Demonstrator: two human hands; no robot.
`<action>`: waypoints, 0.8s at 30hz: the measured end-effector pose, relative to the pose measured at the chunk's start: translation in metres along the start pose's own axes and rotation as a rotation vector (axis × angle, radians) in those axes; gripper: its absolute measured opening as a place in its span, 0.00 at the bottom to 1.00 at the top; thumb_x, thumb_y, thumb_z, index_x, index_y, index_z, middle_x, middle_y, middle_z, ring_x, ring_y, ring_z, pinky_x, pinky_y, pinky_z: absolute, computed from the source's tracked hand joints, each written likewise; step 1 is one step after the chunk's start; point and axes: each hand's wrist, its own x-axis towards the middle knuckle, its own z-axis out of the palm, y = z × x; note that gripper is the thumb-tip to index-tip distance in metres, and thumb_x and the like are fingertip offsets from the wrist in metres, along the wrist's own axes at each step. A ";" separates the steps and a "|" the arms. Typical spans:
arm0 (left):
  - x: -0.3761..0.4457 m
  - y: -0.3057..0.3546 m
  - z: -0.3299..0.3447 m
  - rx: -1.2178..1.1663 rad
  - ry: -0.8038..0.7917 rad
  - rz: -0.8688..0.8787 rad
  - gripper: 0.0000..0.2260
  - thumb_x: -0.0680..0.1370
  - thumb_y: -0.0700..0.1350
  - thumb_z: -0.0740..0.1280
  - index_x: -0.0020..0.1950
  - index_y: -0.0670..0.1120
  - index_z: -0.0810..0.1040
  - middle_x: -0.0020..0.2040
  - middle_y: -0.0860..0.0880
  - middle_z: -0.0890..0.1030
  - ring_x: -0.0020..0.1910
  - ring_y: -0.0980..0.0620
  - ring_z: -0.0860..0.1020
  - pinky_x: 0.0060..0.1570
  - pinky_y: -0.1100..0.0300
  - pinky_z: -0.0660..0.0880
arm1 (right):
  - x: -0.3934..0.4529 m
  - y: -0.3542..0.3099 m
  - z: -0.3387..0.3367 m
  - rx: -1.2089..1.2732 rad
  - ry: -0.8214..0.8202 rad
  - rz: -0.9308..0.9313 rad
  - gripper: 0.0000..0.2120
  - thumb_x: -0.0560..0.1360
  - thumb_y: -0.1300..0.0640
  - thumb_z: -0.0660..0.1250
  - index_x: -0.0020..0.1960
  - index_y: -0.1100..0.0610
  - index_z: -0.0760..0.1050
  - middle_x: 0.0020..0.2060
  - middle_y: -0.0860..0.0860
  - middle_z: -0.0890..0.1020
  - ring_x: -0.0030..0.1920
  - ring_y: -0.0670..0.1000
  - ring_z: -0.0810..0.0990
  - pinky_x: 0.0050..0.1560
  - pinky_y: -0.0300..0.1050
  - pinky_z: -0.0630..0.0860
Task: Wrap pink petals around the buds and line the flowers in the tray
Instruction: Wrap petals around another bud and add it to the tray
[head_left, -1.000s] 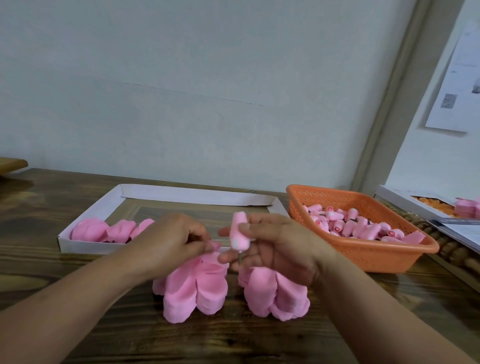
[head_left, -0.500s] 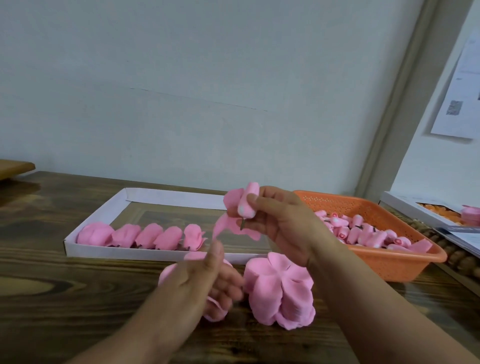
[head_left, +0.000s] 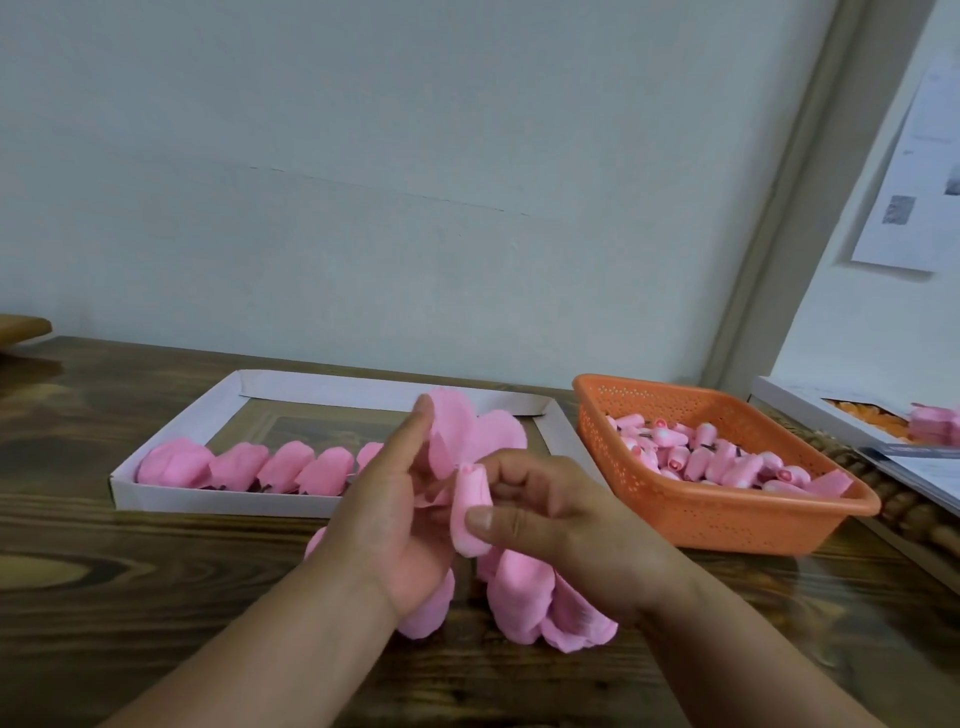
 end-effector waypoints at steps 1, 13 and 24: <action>0.000 0.001 -0.001 -0.039 -0.028 -0.019 0.28 0.68 0.62 0.68 0.53 0.38 0.78 0.56 0.35 0.79 0.55 0.39 0.80 0.56 0.45 0.76 | -0.001 0.000 0.000 0.003 0.000 -0.008 0.14 0.73 0.58 0.66 0.55 0.63 0.76 0.52 0.57 0.83 0.55 0.57 0.80 0.60 0.53 0.75; -0.004 -0.010 -0.006 0.063 -0.052 0.000 0.19 0.77 0.51 0.65 0.56 0.36 0.81 0.52 0.36 0.83 0.52 0.42 0.83 0.49 0.51 0.80 | -0.007 -0.006 -0.008 -0.045 -0.128 -0.090 0.14 0.73 0.65 0.66 0.57 0.60 0.78 0.57 0.53 0.81 0.58 0.51 0.79 0.57 0.42 0.76; -0.014 -0.007 0.003 0.368 0.169 0.143 0.17 0.79 0.50 0.64 0.63 0.41 0.72 0.45 0.43 0.71 0.36 0.47 0.70 0.31 0.62 0.64 | 0.011 -0.006 -0.033 0.072 0.419 -0.181 0.07 0.71 0.68 0.68 0.39 0.58 0.81 0.35 0.58 0.82 0.35 0.53 0.78 0.35 0.43 0.75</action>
